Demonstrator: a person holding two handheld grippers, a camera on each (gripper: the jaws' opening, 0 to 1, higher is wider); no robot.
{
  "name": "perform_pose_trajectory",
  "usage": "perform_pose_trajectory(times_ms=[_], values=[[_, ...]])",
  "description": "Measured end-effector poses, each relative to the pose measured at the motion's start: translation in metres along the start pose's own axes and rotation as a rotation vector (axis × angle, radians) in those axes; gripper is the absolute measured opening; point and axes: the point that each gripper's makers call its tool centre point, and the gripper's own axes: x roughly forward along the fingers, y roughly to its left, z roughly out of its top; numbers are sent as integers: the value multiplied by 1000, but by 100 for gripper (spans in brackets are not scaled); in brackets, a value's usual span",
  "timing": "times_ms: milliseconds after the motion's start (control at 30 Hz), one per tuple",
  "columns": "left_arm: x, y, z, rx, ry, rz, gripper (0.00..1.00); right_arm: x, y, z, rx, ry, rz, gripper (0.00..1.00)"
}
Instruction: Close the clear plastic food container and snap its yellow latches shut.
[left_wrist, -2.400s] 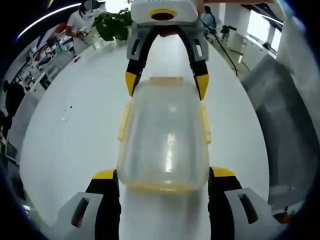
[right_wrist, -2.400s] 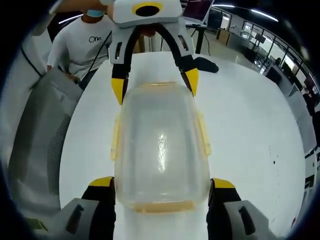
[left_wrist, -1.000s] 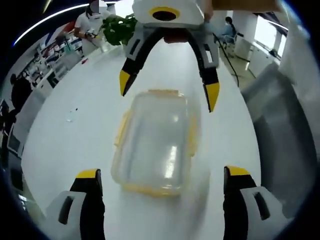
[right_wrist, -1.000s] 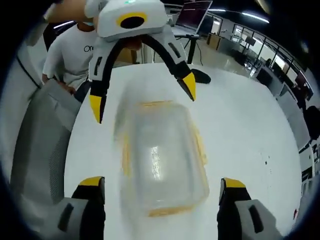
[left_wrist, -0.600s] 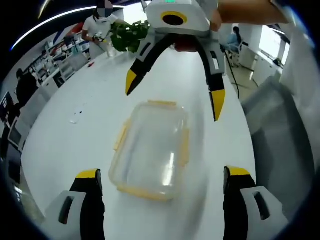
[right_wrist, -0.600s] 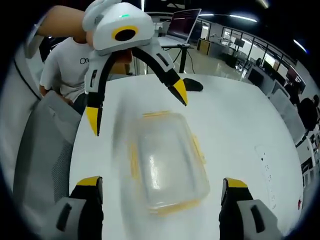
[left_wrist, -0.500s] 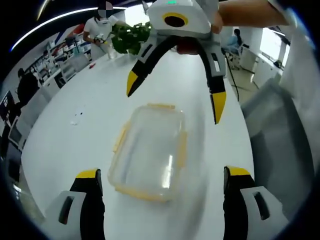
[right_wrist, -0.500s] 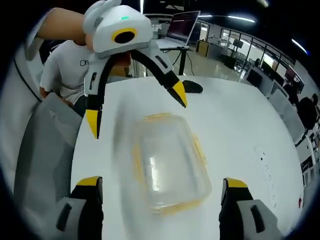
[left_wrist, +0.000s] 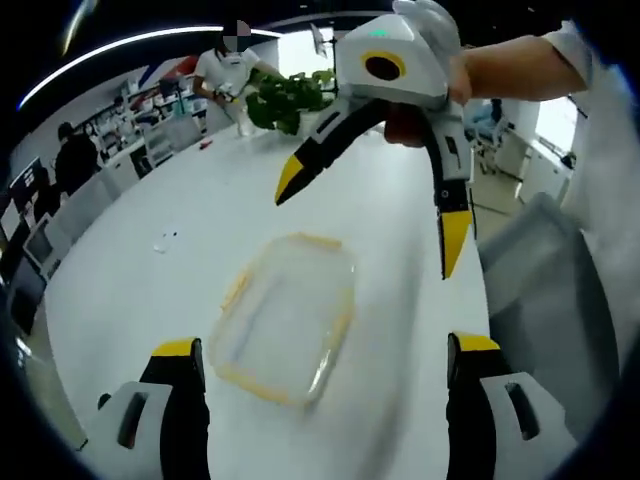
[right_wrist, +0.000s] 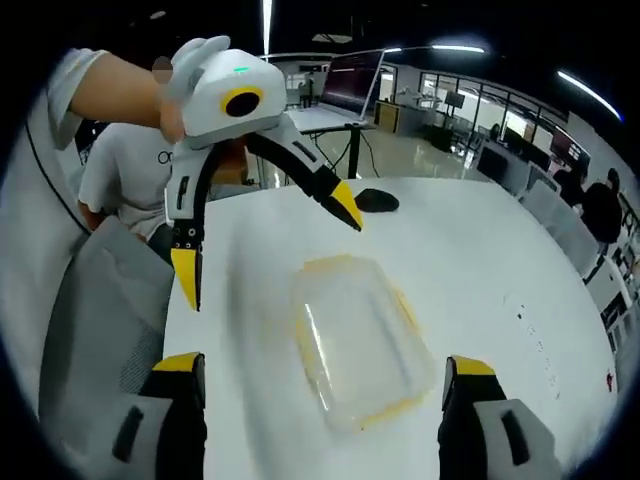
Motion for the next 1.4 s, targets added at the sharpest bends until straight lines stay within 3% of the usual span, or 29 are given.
perform_pose_trajectory(times_ms=[267, 500, 767, 1100, 1400], values=[[-6, -11, -1, -13, -17, 20, 99, -8, 9, -7, 26, -13, -21, 99], [-14, -20, 3, -49, -61, 70, 99, -19, 24, -6, 96, -84, -41, 99], [-22, -38, 3, -98, -117, 76, 99, -28, 44, -9, 136, -131, -51, 99], [-32, -61, -8, -142, -129, 81, 99, -42, 63, -15, 175, -174, -95, 99], [-34, -87, -10, -161, -153, 94, 98, -49, 92, -34, 250, -199, -125, 99]])
